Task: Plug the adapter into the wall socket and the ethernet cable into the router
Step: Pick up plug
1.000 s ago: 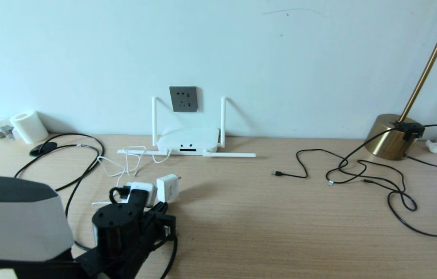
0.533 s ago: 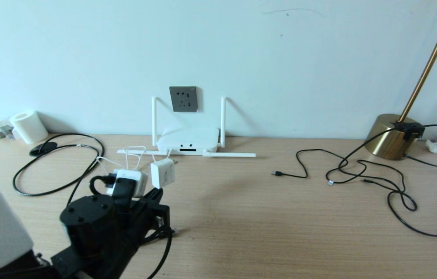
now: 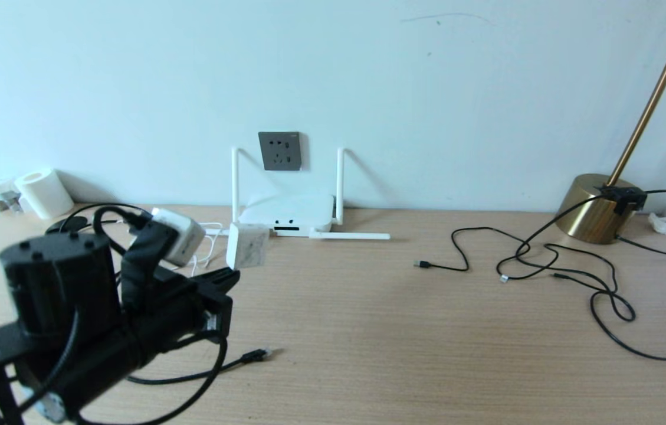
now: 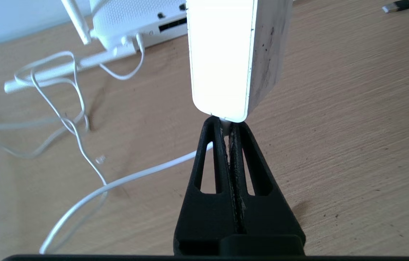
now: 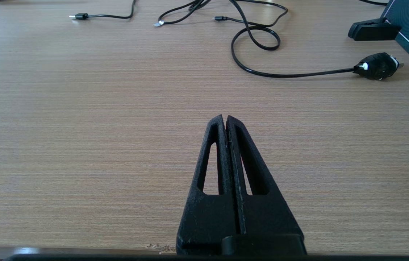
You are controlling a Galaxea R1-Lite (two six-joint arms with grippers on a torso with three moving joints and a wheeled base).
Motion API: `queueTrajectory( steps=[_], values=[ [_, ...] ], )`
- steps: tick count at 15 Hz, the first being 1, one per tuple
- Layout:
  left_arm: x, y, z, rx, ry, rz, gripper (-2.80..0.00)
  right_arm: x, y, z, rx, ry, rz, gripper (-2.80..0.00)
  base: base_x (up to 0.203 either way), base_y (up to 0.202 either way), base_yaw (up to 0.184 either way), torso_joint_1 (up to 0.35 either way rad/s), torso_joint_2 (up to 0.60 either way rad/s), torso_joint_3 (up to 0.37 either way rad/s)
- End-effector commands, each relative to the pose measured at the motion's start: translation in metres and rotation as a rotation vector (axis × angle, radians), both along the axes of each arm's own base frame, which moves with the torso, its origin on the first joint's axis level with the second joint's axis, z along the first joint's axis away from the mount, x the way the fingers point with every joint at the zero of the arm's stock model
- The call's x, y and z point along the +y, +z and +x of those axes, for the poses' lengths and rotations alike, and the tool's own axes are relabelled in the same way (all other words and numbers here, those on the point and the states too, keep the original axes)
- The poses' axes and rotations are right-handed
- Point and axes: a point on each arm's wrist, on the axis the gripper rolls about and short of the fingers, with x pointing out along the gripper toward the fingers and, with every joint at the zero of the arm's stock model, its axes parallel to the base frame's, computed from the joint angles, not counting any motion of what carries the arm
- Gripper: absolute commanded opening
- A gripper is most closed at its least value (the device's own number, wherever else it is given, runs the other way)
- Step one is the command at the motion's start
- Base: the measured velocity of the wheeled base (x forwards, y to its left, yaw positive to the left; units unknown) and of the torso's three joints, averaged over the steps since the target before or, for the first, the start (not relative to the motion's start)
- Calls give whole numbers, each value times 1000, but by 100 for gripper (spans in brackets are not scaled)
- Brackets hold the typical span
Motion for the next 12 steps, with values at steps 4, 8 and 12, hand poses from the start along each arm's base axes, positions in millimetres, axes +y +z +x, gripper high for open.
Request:
queueTrajectory(
  steps=[4, 8, 12],
  values=[
    [17, 69, 23, 447, 19, 203, -280, 0, 0, 0, -1, 0, 0, -280, 0, 0, 0, 0, 0, 0],
    [8, 37, 69, 704, 119, 412, -280, 0, 0, 0, 0, 1, 0, -280, 0, 0, 0, 0, 0, 0],
    [2, 18, 91, 752, 163, 467, -280, 0, 0, 0, -1, 0, 0, -280, 0, 0, 0, 0, 0, 0]
  ],
)
